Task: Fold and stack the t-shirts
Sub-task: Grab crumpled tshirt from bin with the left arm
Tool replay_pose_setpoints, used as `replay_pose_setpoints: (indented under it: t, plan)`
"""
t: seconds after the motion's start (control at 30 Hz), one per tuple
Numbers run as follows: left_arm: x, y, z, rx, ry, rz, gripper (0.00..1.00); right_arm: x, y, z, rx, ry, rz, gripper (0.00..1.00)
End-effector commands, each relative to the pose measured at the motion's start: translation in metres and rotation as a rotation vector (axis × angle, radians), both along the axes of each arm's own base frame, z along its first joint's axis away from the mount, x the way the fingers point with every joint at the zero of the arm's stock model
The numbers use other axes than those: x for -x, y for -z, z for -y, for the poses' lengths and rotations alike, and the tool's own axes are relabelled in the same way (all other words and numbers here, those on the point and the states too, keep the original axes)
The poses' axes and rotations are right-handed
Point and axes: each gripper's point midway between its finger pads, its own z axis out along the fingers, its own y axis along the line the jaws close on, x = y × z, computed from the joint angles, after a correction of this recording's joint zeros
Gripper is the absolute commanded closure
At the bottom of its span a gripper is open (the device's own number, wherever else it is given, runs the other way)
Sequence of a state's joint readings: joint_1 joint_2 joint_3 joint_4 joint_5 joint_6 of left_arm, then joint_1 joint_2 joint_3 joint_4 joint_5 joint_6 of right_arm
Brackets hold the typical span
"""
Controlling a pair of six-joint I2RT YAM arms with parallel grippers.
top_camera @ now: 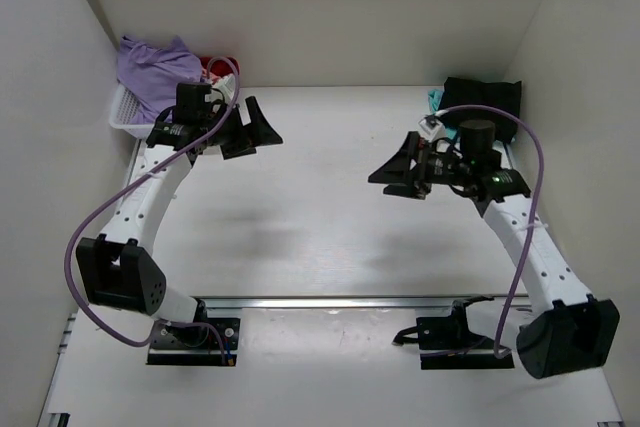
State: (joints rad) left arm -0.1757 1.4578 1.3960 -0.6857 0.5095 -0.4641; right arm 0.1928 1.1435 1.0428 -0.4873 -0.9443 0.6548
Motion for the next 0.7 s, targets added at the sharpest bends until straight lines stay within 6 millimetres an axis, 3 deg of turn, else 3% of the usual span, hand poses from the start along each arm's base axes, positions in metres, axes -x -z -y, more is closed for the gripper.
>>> replay_pose_setpoints:
  t: [0.0,0.1,0.17,0.2,0.23,0.27,0.33,0.37,0.4,0.43,0.47,0.5,0.53,0.57,0.6,0.63,0.67]
  plan:
    - [-0.008,-0.036,0.005,0.075,0.007,0.128,0.01,0.003,-0.036,0.021,-0.091,0.057,0.147,0.00]
    - [-0.004,-0.037,0.015,0.046,0.039,0.179,0.01,0.003,-0.033,0.031,-0.088,0.086,0.136,0.00]
    - [-0.014,-0.031,-0.007,-0.057,-0.069,0.164,0.01,0.003,-0.022,0.028,-0.055,0.082,0.070,0.01]
    - [-0.021,-0.021,-0.029,-0.131,-0.143,0.146,0.01,-0.001,-0.026,0.025,-0.029,0.063,0.090,0.01]
    - [-0.030,-0.016,-0.053,-0.201,-0.225,0.130,0.01,-0.005,-0.029,0.026,0.030,0.077,0.097,0.01]
    - [-0.040,-0.026,-0.068,-0.236,-0.291,0.146,0.01,-0.007,-0.027,0.023,0.080,0.079,0.058,0.01]
    - [-0.066,-0.021,-0.094,-0.280,-0.367,0.121,0.01,-0.010,-0.026,0.016,0.151,0.043,0.070,0.01]
    - [-0.078,-0.041,-0.098,-0.283,-0.396,0.159,0.02,-0.013,-0.027,0.017,0.175,0.040,0.071,0.01]
    - [-0.098,-0.045,-0.103,-0.286,-0.421,0.161,0.02,-0.015,-0.019,0.016,0.193,0.031,0.033,0.00]
    - [-0.115,-0.030,-0.110,-0.302,-0.450,0.114,0.02,-0.019,-0.023,0.019,0.206,0.031,0.058,0.01]
    - [-0.129,-0.053,-0.112,-0.282,-0.471,0.168,0.02,-0.027,-0.025,0.023,0.233,0.043,0.089,0.01]
    - [-0.149,-0.055,-0.116,-0.272,-0.485,0.177,0.18,-0.034,-0.025,0.025,0.247,0.055,0.118,0.01]
    - [-0.164,-0.039,-0.127,-0.276,-0.504,0.140,0.58,-0.040,-0.033,0.028,0.255,0.072,0.163,0.01]
    - [-0.180,-0.047,-0.136,-0.266,-0.544,0.160,0.99,-0.048,-0.035,0.035,0.251,0.115,0.166,0.01]
    - [-0.188,-0.061,-0.144,-0.265,-0.581,0.191,1.00,-0.052,-0.035,0.039,0.224,0.131,0.172,0.01]
    - [-0.199,-0.061,-0.147,-0.252,-0.608,0.202,1.00,-0.060,-0.040,0.048,0.182,0.182,0.154,0.06]
    - [-0.209,-0.060,-0.170,-0.240,-0.661,0.213,1.00,-0.063,-0.032,0.057,0.162,0.216,0.122,0.18]
